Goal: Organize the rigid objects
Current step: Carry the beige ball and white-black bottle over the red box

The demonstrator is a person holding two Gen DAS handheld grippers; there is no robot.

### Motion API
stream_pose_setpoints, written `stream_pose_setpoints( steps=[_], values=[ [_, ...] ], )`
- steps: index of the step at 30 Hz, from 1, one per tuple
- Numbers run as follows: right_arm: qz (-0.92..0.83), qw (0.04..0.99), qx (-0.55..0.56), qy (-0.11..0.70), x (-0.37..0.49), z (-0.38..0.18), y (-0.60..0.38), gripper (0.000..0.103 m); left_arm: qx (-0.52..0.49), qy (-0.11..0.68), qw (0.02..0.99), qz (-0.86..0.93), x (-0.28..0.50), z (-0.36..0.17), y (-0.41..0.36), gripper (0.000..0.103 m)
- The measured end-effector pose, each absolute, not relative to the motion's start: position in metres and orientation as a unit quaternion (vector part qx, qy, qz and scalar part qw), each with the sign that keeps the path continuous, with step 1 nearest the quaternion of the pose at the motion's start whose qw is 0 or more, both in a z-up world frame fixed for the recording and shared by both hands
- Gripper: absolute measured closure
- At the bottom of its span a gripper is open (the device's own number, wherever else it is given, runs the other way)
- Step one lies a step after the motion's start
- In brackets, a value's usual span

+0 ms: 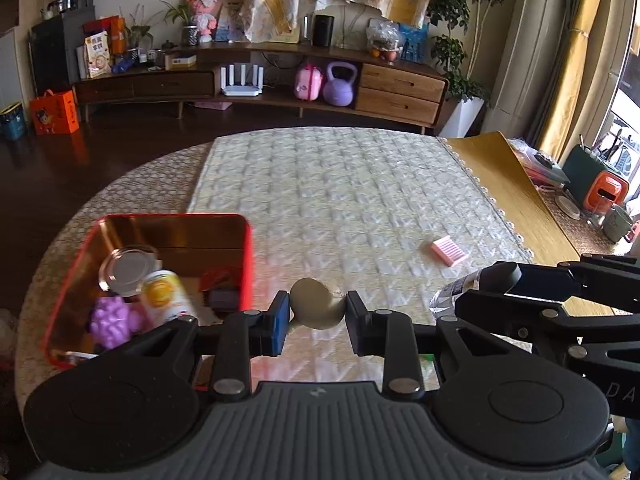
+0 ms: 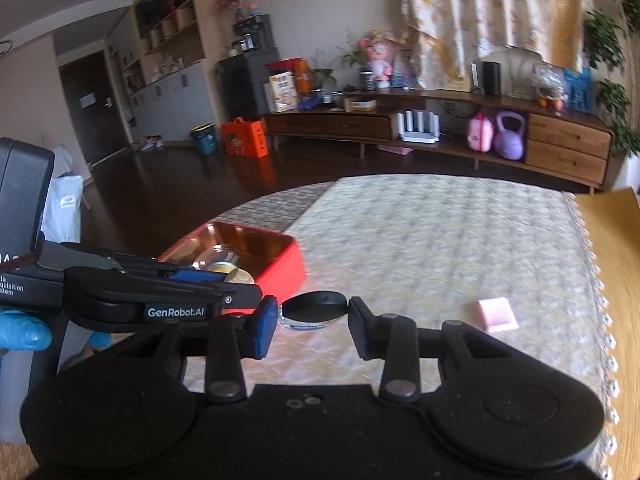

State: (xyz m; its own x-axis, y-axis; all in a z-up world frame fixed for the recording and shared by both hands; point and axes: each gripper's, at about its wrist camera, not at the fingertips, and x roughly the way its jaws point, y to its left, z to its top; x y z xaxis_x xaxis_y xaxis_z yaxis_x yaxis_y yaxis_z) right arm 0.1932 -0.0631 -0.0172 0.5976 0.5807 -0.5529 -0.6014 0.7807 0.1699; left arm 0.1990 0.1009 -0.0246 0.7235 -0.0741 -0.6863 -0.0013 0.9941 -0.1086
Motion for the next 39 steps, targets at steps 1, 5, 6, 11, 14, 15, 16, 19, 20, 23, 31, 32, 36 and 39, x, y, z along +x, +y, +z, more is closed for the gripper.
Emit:
stream_pose_setpoints(
  steps=[1,5,6,11,14,15,16,19,20,23,31,32,36,39],
  values=[
    [0.335,0.892,-0.02,0.302,0.193,-0.016,-0.056,0.065,-0.052,0.371,0.927,-0.016,0.197,-0.024,0.108,0.074],
    [0.353,0.886,-0.032,0.3,0.196,-0.014,-0.029,0.065,-0.055,0.369,0.928,0.004,0.19,-0.022,0.135,0.074],
    [0.357,0.884,-0.035,0.299,0.198,-0.014,-0.022,0.065,-0.056,0.369,0.928,0.009,0.19,-0.023,0.142,0.074],
    [0.37,0.877,-0.048,0.302,0.209,-0.016,0.008,0.065,-0.059,0.374,0.925,0.04,0.192,-0.029,0.176,0.074],
    [0.374,0.875,-0.055,0.302,0.216,-0.02,0.022,0.065,-0.059,0.378,0.922,0.057,0.198,-0.034,0.195,0.074],
    [0.373,0.875,-0.058,0.302,0.22,-0.022,0.027,0.065,-0.058,0.379,0.922,0.062,0.199,-0.036,0.2,0.074],
    [0.372,0.875,-0.06,0.303,0.224,-0.024,0.031,0.065,-0.056,0.38,0.921,0.067,0.202,-0.038,0.205,0.074],
    [0.366,0.876,-0.069,0.307,0.236,-0.031,0.043,0.065,-0.055,0.385,0.918,0.079,0.211,-0.044,0.219,0.074],
    [0.366,0.875,-0.072,0.308,0.24,-0.032,0.047,0.065,-0.053,0.386,0.917,0.082,0.213,-0.045,0.222,0.074],
    [0.364,0.875,-0.084,0.307,0.249,-0.04,0.059,0.065,-0.047,0.388,0.917,0.084,0.224,-0.05,0.23,0.074],
    [0.362,0.87,-0.09,0.321,0.275,-0.056,0.085,0.065,-0.039,0.389,0.916,0.089,0.254,-0.063,0.24,0.074],
    [0.363,0.869,-0.092,0.323,0.278,-0.059,0.088,0.065,-0.038,0.391,0.915,0.089,0.259,-0.065,0.242,0.074],
    [0.355,0.87,-0.104,0.326,0.285,-0.069,0.097,0.065,-0.035,0.398,0.912,0.089,0.272,-0.074,0.245,0.074],
    [0.356,0.868,-0.114,0.327,0.287,-0.075,0.103,0.065,-0.032,0.4,0.912,0.089,0.28,-0.079,0.245,0.074]
  ],
)
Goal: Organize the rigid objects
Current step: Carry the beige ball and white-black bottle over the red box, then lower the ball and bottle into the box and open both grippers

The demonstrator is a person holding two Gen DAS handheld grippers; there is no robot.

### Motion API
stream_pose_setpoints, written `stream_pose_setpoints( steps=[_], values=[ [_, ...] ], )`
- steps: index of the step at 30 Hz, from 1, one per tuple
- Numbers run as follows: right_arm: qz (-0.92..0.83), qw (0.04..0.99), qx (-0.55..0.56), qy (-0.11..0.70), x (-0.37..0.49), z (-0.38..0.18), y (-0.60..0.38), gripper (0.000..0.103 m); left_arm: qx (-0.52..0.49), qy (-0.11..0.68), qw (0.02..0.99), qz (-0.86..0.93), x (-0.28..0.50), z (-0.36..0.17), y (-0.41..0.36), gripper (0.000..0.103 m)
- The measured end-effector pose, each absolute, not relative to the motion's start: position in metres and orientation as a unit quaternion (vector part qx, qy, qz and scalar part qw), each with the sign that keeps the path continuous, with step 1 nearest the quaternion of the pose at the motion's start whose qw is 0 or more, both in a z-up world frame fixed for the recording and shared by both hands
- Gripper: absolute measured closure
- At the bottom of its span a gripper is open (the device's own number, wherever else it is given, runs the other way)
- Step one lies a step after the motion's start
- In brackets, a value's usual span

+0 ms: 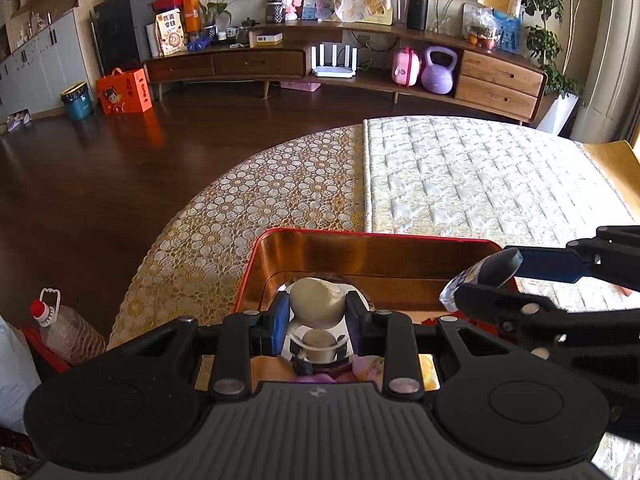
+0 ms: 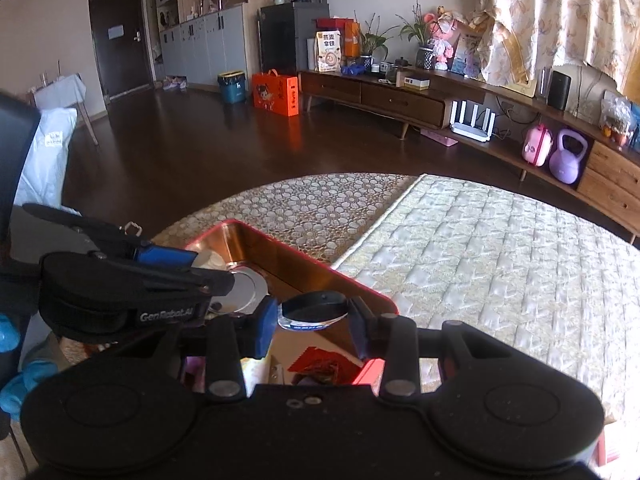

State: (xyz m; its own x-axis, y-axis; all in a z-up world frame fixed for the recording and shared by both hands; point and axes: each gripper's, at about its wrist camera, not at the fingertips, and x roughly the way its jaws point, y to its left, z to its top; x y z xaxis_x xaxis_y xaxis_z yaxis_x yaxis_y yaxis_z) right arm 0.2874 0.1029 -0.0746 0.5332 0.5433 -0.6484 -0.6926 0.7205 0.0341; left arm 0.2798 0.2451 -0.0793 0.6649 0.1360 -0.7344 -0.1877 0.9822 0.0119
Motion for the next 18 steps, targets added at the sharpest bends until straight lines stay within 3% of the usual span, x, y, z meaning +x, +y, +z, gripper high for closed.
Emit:
stream_pose_setpoints(
  steps=[18],
  values=[
    [0.346,0.859,-0.118,0.358,0.295,-0.09,0.104,0.065,-0.036,0.412,0.906,0.089,0.295,-0.098,0.251,0.074]
  ],
)
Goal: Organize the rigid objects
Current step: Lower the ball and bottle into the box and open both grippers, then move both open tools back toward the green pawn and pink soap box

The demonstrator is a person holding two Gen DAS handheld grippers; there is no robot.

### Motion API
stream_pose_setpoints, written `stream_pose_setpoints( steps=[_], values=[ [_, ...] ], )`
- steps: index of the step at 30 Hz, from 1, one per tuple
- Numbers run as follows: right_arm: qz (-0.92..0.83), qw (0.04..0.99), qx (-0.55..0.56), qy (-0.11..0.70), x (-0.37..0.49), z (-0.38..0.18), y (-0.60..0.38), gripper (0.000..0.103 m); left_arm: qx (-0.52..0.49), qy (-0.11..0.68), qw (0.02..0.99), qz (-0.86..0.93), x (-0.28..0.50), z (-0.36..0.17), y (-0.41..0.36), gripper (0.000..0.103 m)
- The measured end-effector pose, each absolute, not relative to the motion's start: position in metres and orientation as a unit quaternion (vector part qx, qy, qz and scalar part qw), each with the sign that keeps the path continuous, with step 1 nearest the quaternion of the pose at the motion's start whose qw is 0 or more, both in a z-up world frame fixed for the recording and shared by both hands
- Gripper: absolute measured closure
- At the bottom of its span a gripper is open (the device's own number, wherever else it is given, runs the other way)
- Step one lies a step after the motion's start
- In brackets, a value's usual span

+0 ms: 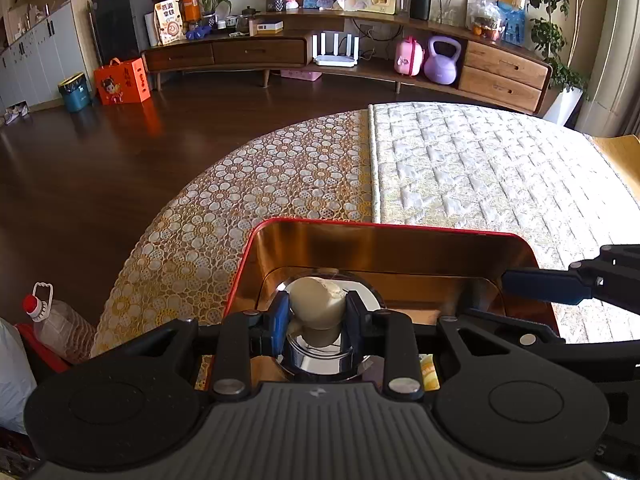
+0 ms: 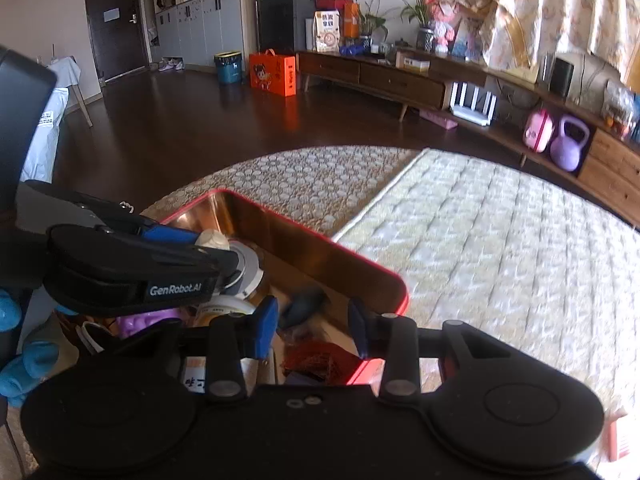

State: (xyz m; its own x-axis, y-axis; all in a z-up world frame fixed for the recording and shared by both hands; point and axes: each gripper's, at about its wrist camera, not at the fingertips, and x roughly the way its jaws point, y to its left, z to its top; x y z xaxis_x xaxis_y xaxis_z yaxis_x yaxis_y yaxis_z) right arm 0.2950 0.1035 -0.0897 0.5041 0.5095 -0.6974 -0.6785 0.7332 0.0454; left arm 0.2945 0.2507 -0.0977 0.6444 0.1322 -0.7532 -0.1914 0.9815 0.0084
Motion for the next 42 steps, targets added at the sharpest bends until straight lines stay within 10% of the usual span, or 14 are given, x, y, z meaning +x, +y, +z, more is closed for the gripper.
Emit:
stream_pose_setpoints(
  steps=[21,26,42],
  values=[
    [0.368,0.857,-0.06,0.356,0.257,-0.061,0.054,0.054,-0.041,0.406,0.91,0.074,0.268,-0.082,0.238,0.072],
    [0.375,0.857,-0.047,0.351,0.243,-0.052,0.041,0.051,-0.031,0.385,0.919,0.08,0.254,-0.071,0.231,0.032],
    [0.354,0.872,-0.012,0.337,0.201,-0.032,-0.042,0.038,-0.034,0.352,0.933,0.058,0.201,-0.034,0.192,0.032]
  ],
)
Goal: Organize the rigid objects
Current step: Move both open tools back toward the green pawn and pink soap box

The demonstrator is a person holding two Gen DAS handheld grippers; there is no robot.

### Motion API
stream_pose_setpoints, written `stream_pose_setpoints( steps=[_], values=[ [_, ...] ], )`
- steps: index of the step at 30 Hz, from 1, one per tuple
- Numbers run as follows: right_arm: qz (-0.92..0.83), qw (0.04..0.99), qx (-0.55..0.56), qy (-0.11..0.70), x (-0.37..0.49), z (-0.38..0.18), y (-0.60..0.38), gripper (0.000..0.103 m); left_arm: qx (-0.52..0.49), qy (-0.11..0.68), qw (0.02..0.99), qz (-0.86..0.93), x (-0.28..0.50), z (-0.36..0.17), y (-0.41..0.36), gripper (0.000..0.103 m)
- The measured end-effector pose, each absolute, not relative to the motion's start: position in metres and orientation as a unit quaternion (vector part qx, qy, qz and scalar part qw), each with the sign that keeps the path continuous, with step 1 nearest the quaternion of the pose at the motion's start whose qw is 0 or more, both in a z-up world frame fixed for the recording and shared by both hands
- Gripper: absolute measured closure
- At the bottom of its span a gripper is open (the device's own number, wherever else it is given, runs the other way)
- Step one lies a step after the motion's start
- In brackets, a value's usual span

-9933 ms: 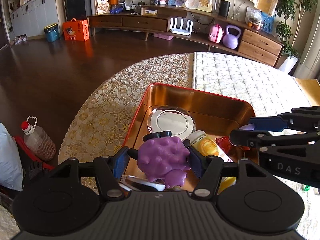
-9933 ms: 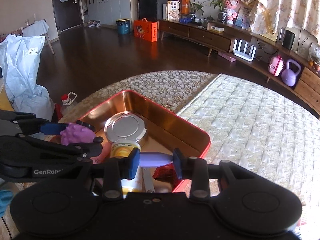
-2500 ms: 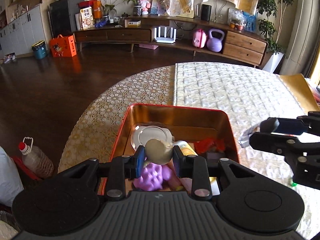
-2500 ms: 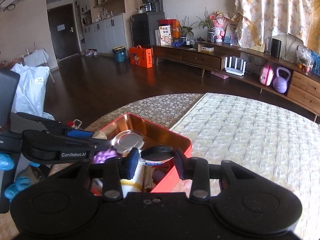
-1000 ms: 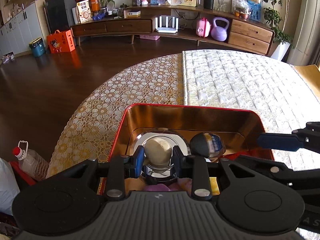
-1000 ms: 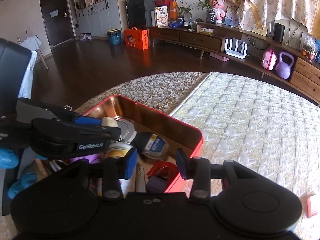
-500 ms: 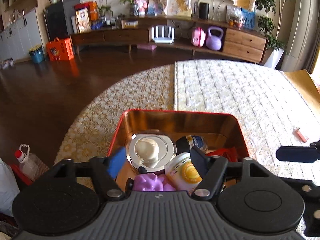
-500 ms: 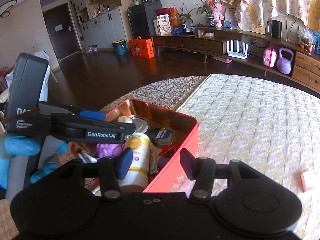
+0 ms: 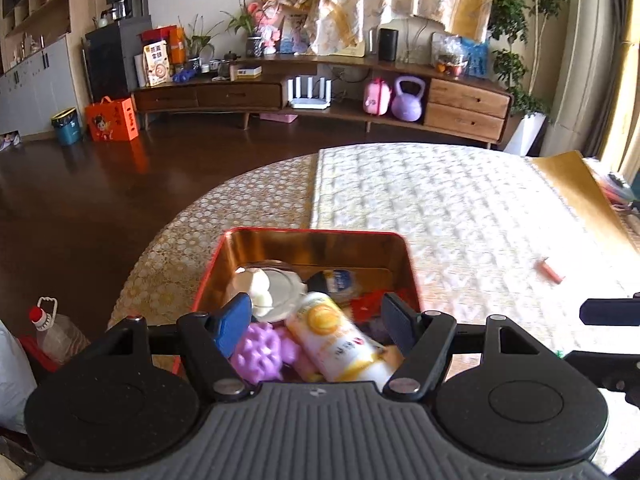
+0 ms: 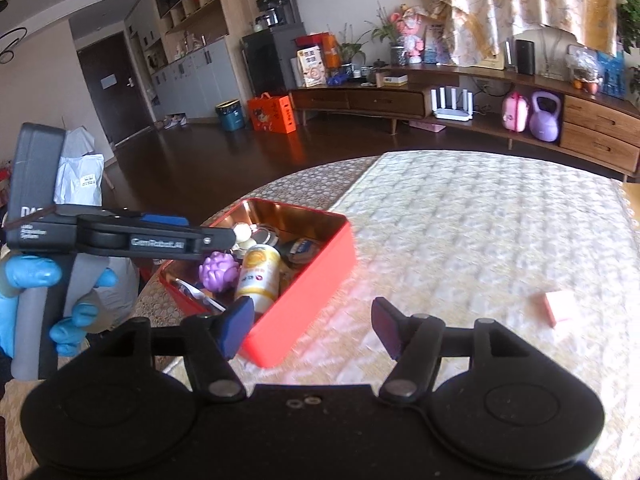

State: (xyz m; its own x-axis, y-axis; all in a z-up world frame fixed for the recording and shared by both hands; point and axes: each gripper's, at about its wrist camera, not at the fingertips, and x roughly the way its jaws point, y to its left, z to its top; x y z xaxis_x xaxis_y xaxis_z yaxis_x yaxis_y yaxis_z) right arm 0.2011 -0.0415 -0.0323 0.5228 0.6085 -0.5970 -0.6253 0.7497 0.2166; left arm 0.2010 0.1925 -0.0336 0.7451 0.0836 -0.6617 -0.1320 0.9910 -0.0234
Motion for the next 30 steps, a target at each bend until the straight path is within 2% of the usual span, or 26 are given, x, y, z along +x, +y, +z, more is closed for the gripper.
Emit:
stream_pose_setpoints(
  steps=[4,13,30],
  values=[
    [0.343,0.881,-0.004,0.326,0.19,-0.03,-0.063,0.029,-0.038,0.34,0.939,0.043,0.186,-0.027,0.177,0.024],
    [0.312,0.896,0.011,0.316,0.177,-0.035,-0.106,0.002,-0.049,0.327,0.943,0.019,0.168,-0.021,0.132,0.022],
    [0.237,0.909,0.028,0.342,0.212,-0.065,-0.177,0.001,-0.046,0.357,0.931,-0.055,0.187,-0.053,0.034,0.018]
  ],
)
